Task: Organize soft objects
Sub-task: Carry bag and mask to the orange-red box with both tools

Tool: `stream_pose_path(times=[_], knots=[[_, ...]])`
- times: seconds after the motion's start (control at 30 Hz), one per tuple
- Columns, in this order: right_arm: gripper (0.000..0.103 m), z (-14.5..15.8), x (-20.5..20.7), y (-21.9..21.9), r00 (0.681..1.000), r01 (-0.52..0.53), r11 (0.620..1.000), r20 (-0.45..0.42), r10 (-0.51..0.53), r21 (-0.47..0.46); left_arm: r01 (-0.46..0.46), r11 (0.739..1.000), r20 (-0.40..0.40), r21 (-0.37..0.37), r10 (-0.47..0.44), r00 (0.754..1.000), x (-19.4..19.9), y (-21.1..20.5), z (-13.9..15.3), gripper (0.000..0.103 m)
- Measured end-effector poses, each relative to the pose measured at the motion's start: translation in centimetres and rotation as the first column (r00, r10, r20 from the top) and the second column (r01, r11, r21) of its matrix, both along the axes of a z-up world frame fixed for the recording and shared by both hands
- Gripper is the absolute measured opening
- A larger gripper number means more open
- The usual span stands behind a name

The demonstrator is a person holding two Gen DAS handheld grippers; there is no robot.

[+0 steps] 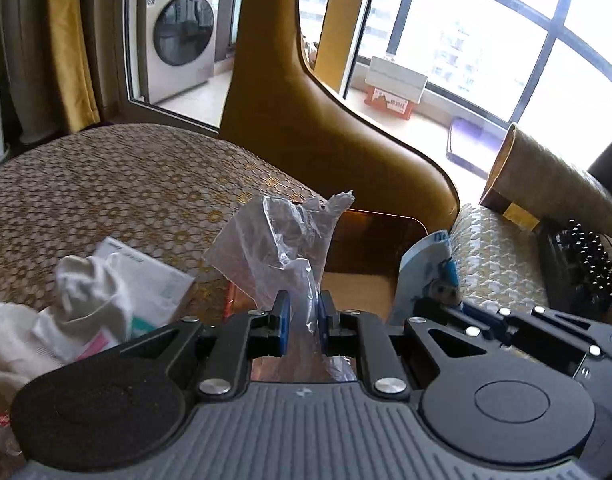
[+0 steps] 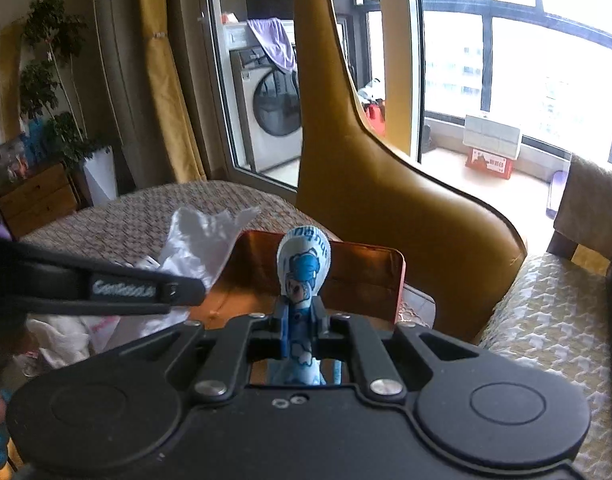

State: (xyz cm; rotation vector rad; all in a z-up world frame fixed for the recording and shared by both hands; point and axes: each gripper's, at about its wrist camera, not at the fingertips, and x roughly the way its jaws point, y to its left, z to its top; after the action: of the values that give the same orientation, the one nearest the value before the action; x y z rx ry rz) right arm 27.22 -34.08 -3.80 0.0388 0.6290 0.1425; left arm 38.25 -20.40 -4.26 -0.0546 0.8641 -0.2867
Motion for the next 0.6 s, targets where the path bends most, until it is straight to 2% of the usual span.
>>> stream_pose_path(times=[0.23,0.37,0.6], knots=[[0.009,-1.8,2.6,-0.3,0.998,0.015,1.000,-0.065,-0.015,-0.008,0.006,0.999,-0.038,0.034,-0.005,0.999,3.9,-1.7,-2.2,0.014],[0.010,-2.8,3.4,-0.2,0.994,0.008,1.000,-0.105,-0.008,-0.009,0.009,0.999,-0.085,0.049,-0.004,0.996,5.5,-2.3,-3.9,0.014],[0.018,-3.9,3.8,0.1,0.989,-0.009,1.000,-0.148,0.007,-0.007,0.023,0.998,-0.136,0.064,-0.014,0.991,6.7,-2.9,-5.7,0.014]])
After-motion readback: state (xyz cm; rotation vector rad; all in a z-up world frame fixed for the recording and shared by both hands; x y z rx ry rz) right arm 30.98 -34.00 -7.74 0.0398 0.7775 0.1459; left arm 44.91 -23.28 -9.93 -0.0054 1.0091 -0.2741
